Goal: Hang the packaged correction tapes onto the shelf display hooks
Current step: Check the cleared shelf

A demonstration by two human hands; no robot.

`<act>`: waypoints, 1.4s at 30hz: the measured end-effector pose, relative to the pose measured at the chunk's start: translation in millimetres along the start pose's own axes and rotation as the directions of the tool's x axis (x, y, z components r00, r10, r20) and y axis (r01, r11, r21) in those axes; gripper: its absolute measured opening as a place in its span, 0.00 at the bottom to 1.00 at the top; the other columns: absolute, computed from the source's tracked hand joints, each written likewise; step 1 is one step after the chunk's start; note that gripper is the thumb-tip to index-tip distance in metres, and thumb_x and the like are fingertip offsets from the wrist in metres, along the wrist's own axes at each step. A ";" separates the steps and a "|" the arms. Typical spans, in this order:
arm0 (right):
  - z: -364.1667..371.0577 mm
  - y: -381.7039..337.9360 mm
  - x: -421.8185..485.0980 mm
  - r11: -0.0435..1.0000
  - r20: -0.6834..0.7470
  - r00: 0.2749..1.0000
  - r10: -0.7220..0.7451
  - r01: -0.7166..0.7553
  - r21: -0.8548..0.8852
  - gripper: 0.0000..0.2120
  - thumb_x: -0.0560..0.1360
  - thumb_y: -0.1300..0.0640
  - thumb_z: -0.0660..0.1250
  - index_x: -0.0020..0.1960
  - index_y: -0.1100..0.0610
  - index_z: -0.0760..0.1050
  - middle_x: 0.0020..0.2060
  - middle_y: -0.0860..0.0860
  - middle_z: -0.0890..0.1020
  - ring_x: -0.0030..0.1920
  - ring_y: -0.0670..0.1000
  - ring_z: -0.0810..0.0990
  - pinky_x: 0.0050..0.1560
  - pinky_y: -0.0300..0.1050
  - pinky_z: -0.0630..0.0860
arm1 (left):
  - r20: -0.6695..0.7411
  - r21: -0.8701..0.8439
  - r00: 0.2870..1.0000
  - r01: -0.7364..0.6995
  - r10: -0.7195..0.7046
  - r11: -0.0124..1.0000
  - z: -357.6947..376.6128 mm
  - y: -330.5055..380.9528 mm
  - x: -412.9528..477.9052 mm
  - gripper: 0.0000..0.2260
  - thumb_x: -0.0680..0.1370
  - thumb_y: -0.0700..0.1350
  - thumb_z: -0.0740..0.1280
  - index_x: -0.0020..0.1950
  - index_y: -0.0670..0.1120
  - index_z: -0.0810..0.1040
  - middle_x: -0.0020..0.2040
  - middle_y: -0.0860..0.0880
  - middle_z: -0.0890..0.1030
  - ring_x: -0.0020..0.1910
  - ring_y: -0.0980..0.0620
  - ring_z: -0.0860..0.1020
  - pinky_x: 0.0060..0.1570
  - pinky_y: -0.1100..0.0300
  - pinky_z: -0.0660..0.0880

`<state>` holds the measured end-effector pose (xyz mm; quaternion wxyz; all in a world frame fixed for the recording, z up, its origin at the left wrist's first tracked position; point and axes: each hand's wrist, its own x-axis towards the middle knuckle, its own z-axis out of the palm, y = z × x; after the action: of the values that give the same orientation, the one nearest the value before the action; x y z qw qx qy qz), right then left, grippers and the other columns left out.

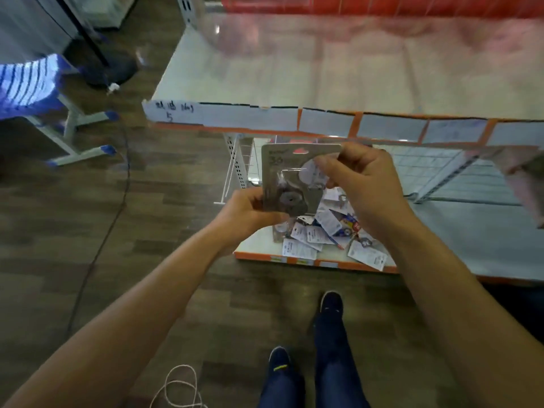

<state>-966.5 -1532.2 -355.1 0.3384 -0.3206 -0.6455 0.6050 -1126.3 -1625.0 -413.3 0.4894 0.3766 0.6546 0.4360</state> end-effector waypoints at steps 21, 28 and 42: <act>-86.3 -121.6 29.4 0.974 -0.051 0.973 -0.224 0.222 -0.042 0.09 0.77 0.66 0.65 0.44 0.54 0.79 0.32 0.40 0.82 0.34 0.38 0.78 0.34 0.32 0.73 | 0.016 0.006 0.985 -0.169 0.169 0.986 49.5 141.6 12.1 0.09 0.74 0.37 0.70 0.51 0.49 0.80 0.49 0.51 0.85 0.52 0.51 0.82 0.55 0.56 0.78; -86.5 -133.5 54.0 0.971 -0.023 0.971 -0.240 0.239 -0.009 0.08 0.77 0.66 0.65 0.45 0.55 0.79 0.34 0.43 0.82 0.34 0.39 0.79 0.33 0.32 0.72 | -0.049 -0.007 0.985 -0.166 0.165 0.986 43.9 162.0 17.3 0.09 0.75 0.36 0.70 0.53 0.46 0.79 0.54 0.44 0.84 0.55 0.45 0.81 0.56 0.54 0.79; -35.3 -157.1 119.8 0.948 -0.143 0.942 -0.303 0.313 0.052 0.08 0.76 0.66 0.65 0.43 0.55 0.78 0.31 0.40 0.82 0.32 0.38 0.78 0.31 0.30 0.71 | -0.023 -0.037 0.969 -0.248 0.247 0.968 -28.1 195.3 48.9 0.05 0.78 0.40 0.66 0.51 0.48 0.78 0.46 0.52 0.86 0.49 0.52 0.83 0.53 0.56 0.80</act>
<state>-1005.8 -1423.4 -191.1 0.4825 -0.2427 -0.6409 0.5455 -1152.2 -1520.0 -241.1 0.4327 0.4415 0.5981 0.5099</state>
